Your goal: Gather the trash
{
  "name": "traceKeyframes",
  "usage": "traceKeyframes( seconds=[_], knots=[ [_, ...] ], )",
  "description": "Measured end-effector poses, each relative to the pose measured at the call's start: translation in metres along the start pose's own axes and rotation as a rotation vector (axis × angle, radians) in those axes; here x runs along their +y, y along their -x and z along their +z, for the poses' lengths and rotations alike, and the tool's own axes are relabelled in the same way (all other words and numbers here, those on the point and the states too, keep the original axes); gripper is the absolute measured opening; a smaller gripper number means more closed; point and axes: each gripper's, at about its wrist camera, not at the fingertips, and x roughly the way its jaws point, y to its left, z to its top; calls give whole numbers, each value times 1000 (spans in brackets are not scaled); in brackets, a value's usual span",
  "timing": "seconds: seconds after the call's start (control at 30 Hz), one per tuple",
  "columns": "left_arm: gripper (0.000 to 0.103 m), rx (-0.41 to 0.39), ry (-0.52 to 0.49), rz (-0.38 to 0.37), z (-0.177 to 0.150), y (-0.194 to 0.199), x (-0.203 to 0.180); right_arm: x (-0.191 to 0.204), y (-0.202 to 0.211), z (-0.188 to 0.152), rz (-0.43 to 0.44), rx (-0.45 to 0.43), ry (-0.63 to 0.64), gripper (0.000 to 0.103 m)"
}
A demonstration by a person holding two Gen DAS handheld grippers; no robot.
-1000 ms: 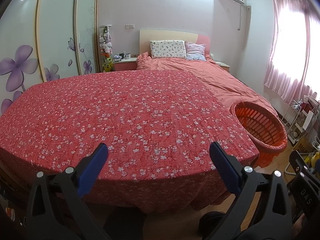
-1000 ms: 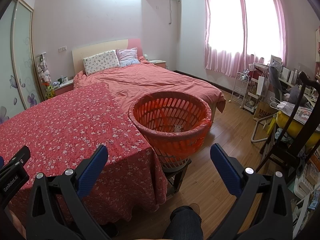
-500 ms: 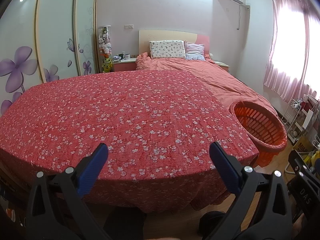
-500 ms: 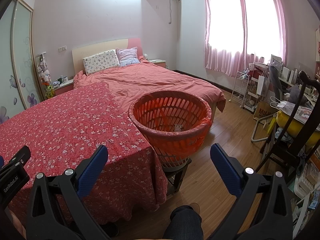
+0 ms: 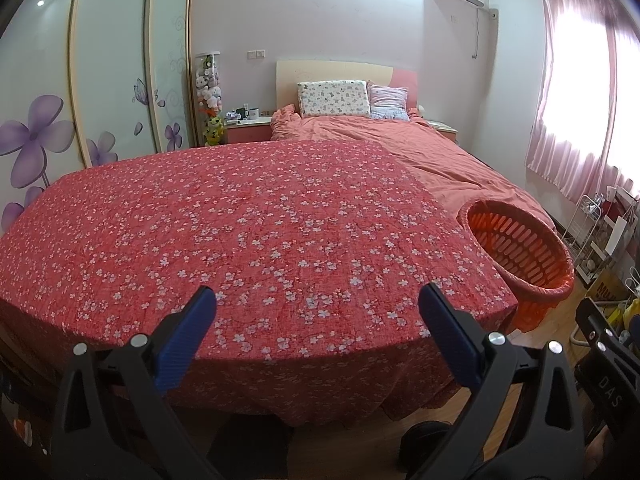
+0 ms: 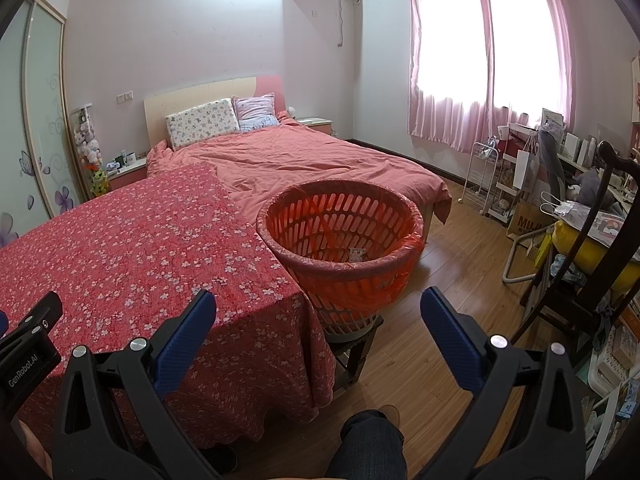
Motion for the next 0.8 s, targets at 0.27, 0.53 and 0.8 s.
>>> traceKeyframes(
  seconds=[0.27,0.53,0.8],
  knots=[
    [99,1,0,0,0,0,0,-1,0,1,0,0,0,101],
    [99,1,-1,0,0,0,0,-1,0,1,0,1,-1,101],
    [99,0,-2,0,0,0,-1,-1,0,1,0,1,-1,101]
  ],
)
